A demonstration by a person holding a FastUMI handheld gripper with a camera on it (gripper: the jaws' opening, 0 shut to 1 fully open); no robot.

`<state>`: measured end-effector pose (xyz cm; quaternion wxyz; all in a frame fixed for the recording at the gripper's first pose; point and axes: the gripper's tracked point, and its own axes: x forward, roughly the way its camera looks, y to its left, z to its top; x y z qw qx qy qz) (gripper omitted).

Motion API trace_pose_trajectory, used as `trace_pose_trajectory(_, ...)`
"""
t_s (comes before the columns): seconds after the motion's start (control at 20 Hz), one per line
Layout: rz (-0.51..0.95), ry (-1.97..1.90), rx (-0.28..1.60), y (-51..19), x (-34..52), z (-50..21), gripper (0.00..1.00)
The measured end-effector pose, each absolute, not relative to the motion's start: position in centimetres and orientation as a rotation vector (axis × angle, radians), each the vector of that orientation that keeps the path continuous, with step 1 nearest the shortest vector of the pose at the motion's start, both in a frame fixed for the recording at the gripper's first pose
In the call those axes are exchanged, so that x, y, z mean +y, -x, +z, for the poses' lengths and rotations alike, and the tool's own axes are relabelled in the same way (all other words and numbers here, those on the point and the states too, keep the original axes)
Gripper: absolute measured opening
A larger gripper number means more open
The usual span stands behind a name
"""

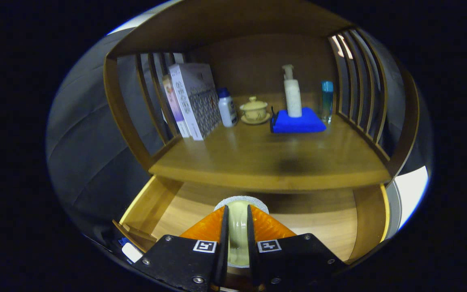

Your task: Pull open the drawer, take out the items inside it, and place them on the countertop above the cabinet.

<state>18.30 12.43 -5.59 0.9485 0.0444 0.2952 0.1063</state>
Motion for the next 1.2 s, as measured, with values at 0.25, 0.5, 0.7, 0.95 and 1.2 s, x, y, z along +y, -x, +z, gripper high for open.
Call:
trace_pose_trajectory(0.25,0.186,-0.09,0.49,-20.4,12.2,-2.2,0.22)
trace_pose_trajectory(0.5,0.124,-0.136,0.405,-24.2,11.2,-0.4,0.22)
trace_pose_trajectory(0.7,0.055,-0.138,0.358,-27.1,10.0,-0.3,0.22)
trace_pose_trajectory(0.95,0.01,-0.153,0.376,-29.8,9.4,-1.1,0.22)
trace_pose_trajectory(1.2,-0.023,-0.112,0.402,-32.0,9.5,-2.7,0.22)
